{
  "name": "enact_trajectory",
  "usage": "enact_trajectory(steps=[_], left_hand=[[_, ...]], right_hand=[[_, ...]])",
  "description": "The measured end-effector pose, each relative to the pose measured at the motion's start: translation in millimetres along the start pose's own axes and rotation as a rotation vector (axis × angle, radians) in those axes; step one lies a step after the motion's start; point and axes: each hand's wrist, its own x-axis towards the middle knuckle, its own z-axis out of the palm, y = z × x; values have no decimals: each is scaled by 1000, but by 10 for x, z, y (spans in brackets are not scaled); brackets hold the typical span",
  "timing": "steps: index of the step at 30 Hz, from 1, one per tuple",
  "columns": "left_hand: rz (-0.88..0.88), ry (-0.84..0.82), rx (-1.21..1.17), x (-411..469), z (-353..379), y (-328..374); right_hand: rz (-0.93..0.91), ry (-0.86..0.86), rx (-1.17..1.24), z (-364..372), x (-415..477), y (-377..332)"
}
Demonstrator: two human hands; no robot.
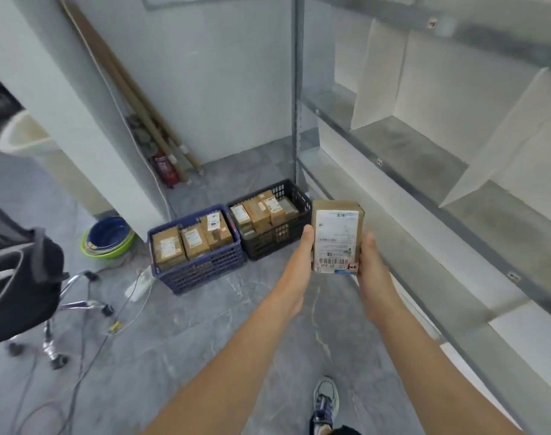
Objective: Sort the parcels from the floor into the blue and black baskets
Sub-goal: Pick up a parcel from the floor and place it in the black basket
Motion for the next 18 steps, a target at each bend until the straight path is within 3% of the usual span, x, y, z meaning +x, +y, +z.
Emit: enact_trajectory(steps=[10, 18], left_hand=[[-217, 165, -44, 1313, -261, -14], [-358, 208, -7, 2672, -766, -160]], right_hand=[[239, -117, -82, 147, 1464, 33], [356, -86, -137, 446, 2778, 154]])
